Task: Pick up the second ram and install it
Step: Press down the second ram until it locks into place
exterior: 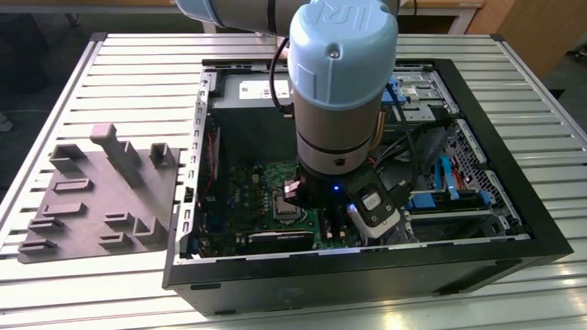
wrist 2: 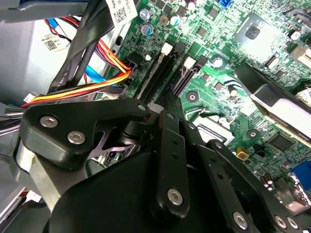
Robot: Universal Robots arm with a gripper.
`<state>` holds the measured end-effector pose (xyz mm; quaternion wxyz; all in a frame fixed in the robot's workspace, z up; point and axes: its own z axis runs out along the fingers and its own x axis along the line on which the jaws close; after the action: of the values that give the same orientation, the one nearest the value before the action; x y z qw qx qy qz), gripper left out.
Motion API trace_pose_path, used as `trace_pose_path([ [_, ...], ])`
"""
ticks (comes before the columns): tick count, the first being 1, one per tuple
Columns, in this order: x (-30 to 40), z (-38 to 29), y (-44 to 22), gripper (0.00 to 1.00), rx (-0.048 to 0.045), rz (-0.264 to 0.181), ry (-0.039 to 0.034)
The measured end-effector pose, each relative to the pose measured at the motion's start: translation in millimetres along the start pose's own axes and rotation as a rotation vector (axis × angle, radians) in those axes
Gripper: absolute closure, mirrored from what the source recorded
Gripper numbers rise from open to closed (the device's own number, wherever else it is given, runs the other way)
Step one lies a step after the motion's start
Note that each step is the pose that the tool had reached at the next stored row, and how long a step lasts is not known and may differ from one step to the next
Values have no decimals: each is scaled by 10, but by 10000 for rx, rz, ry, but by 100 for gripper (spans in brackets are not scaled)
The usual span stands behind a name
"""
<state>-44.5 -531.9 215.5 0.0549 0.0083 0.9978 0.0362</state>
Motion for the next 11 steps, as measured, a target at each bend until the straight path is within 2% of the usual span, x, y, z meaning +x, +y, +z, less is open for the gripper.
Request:
trace_pose_path([
  [5, -4, -28, 6, 89, -27, 3, -7],
  [11, -18, -165, 12, 89, -1, 1, 0],
])
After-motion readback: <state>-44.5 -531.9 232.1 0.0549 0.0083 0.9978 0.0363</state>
